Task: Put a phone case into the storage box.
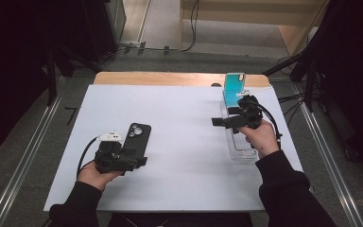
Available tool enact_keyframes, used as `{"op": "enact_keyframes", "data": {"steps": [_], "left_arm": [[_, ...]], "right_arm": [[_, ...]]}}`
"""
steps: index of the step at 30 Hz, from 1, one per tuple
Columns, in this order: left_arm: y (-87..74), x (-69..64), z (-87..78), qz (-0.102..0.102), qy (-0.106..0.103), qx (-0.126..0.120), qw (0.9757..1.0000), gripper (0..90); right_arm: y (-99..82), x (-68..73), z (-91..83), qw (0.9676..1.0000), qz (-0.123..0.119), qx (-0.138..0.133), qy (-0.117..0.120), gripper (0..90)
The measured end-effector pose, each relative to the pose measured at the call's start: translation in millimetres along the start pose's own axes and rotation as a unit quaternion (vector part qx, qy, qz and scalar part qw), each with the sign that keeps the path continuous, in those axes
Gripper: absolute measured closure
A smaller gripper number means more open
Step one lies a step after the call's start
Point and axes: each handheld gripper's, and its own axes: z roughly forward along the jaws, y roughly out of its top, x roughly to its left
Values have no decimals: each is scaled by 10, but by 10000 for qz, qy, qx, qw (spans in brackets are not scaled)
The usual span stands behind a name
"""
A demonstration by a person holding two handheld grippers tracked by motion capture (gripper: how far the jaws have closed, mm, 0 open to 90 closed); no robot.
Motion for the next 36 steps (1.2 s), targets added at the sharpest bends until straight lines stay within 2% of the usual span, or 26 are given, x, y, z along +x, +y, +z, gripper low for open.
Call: {"op": "enact_keyframes", "data": {"steps": [4, 7, 9, 14, 18, 21, 27, 31, 36], "left_arm": [[6, -4, 4, 17, -11, -9, 10000, 325], [8, -7, 3, 15, -12, -7, 10000, 325], [8, -7, 2, 15, -16, -8, 10000, 325], [11, -10, -1, 7, -17, -6, 10000, 325], [14, -15, -2, -26, -33, -7, 10000, 325], [19, -14, -3, -83, -77, 7, 9999, 325], [19, -26, 0, -70, -102, -11, 9999, 325], [27, -30, -7, -154, -175, -18, 9997, 325], [21, -39, -4, -130, -158, -20, 9998, 325]], "right_arm": [[-53, 94, -20, 9999, -147, 61, 18, 0], [-102, 145, -43, 9998, -153, 86, 78, 10], [-147, 180, -69, 9997, -215, 44, 50, 138], [-254, 242, -90, 9995, -272, 62, 136, 138], [-358, 296, -94, 9989, -419, 87, 216, 146], [-443, 331, -92, 9983, -508, 153, 227, 213], [-607, 360, -99, 9975, -587, 206, 347, 226], [-717, 385, -94, 9960, -756, 341, 337, 226], [-860, 381, -91, 9951, -763, 430, 464, 226]]}}
